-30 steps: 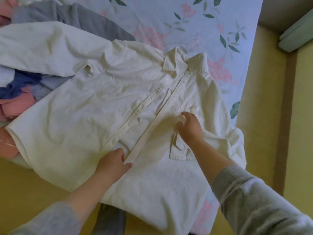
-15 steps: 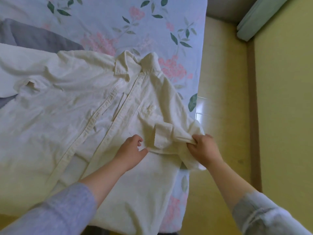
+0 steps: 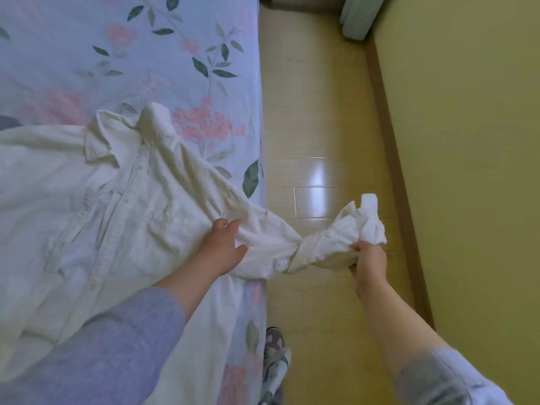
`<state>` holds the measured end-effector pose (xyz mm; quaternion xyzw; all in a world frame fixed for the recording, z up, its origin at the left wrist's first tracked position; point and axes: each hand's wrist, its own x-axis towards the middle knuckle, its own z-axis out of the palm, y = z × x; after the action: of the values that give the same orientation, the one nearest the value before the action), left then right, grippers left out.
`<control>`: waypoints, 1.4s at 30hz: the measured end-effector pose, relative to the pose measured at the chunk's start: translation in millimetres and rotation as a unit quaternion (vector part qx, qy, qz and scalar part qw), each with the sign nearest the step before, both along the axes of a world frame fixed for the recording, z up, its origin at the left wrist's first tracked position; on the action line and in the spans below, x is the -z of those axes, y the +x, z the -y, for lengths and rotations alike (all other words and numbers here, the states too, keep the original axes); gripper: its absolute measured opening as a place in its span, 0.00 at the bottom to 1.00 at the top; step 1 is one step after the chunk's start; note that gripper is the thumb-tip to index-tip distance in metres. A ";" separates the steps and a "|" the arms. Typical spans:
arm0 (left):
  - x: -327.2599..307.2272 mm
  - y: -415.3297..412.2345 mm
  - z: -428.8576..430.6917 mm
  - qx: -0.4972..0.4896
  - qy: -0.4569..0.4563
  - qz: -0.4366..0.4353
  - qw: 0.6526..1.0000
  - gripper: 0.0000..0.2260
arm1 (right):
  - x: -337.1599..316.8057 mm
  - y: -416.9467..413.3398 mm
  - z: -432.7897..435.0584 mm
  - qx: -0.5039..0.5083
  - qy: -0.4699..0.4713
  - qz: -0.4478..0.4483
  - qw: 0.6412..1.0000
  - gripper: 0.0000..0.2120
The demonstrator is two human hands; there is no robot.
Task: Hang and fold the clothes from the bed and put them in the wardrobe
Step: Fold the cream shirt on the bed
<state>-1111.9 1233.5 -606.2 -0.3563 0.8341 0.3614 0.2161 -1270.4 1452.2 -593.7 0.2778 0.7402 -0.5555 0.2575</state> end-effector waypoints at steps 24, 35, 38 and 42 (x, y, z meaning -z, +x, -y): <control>30.4 -47.8 -40.2 0.088 -0.180 -0.069 0.977 0.35 | 20.8 11.8 -64.7 -0.110 0.278 -0.227 0.927 0.14; 34.3 -100.9 3.2 0.221 -0.160 -0.031 0.961 0.12 | 67.9 30.8 28.9 -0.590 0.067 0.019 0.804 0.25; 36.5 -115.5 13.3 0.156 -0.130 -0.085 0.976 0.06 | 83.6 35.8 32.4 -0.640 0.128 -0.016 0.757 0.06; 40.8 -122.2 21.2 0.095 -0.132 -0.102 0.981 0.05 | 86.3 54.1 11.0 -0.652 0.240 -0.157 0.702 0.09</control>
<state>-1234.2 1212.4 -647.0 -0.2617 0.9221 0.2609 0.1144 -1216.3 1441.2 -680.0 -0.3130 0.8744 -0.0873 0.3604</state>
